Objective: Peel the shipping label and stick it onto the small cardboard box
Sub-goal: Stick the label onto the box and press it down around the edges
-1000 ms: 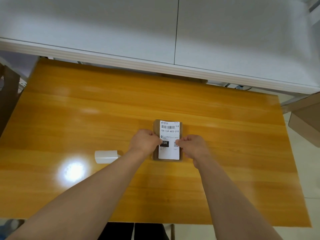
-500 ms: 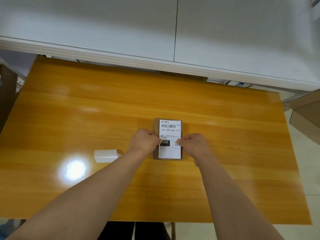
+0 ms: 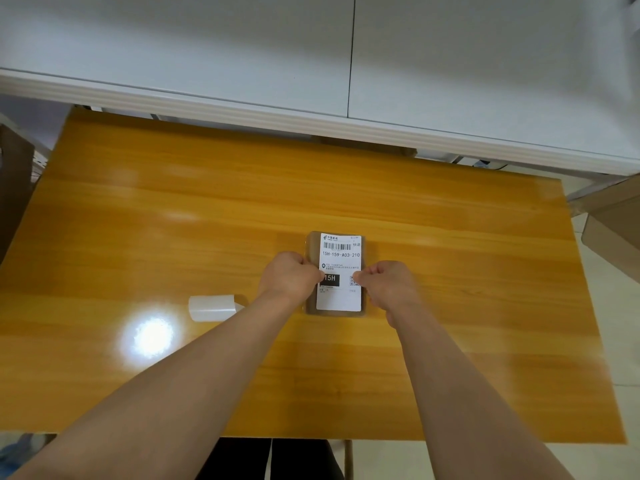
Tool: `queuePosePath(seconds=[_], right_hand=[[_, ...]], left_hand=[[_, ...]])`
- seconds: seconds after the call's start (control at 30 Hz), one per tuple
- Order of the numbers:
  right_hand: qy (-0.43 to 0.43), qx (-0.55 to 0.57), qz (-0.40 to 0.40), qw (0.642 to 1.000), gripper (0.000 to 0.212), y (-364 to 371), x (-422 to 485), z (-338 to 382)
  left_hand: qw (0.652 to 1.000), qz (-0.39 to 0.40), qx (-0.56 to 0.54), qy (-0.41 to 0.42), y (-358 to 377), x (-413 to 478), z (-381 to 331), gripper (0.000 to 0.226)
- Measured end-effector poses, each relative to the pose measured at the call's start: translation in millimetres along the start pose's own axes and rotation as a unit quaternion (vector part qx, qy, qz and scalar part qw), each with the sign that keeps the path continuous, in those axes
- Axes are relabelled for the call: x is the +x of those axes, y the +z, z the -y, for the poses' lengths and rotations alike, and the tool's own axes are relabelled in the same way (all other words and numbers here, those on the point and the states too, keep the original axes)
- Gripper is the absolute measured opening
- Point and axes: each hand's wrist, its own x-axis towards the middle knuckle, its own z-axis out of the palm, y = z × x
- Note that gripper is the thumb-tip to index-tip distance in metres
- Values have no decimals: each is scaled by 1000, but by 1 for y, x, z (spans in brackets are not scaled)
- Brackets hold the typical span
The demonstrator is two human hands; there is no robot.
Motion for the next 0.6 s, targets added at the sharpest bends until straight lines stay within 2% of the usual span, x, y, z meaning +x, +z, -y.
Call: queuePosePath(seconds=[0.6], right_hand=[[-10,-24,-13,1000,29,3,3,-3]], left_hand=[[999,-19,31,13,3,-2,1,19]])
